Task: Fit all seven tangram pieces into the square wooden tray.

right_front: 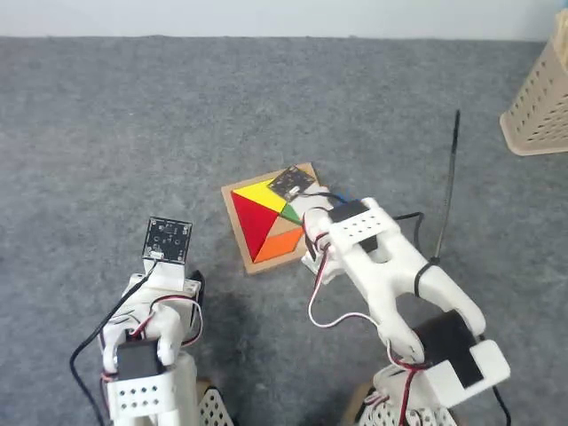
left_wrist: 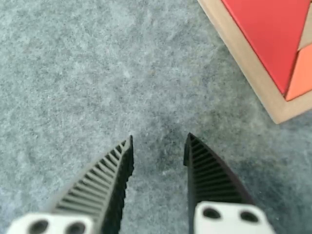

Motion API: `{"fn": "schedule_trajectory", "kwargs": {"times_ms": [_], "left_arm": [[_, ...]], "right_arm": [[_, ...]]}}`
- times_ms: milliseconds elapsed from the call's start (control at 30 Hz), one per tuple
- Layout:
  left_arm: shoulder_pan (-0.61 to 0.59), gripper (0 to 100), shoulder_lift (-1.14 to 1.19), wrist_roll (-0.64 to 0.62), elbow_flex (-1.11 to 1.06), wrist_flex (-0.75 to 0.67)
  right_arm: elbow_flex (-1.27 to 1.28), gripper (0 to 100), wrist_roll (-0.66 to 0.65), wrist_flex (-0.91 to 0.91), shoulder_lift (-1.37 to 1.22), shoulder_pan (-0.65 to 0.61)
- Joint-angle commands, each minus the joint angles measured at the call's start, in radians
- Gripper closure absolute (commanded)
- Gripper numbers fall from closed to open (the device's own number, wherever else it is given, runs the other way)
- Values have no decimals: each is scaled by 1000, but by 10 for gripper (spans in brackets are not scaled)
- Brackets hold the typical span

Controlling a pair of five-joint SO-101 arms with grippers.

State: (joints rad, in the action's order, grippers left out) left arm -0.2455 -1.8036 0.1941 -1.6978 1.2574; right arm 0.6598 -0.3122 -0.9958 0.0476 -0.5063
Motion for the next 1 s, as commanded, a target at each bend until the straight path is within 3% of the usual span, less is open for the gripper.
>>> {"fn": "schedule_trajectory", "kwargs": {"times_ms": [0, 167, 367, 600, 800, 867, 967], "left_arm": [[2, 832, -6, 5, 12, 5], [2, 832, -6, 5, 12, 5], [2, 832, -6, 5, 12, 5], [2, 832, -6, 5, 12, 5], [2, 832, -6, 5, 12, 5], [2, 832, -6, 5, 12, 5], [2, 832, -6, 5, 12, 5]], "right_arm": [[-64, 883, 12, -51, 150, 21], [-66, 879, 58, -93, 275, 22], [-114, 875, 40, -65, 222, 70], [-371, 734, -417, -325, 130, 71], [-390, 727, -835, -430, 31, 62], [-364, 727, -914, -433, 1, 56], [-338, 727, -930, -386, -31, 48]]}}
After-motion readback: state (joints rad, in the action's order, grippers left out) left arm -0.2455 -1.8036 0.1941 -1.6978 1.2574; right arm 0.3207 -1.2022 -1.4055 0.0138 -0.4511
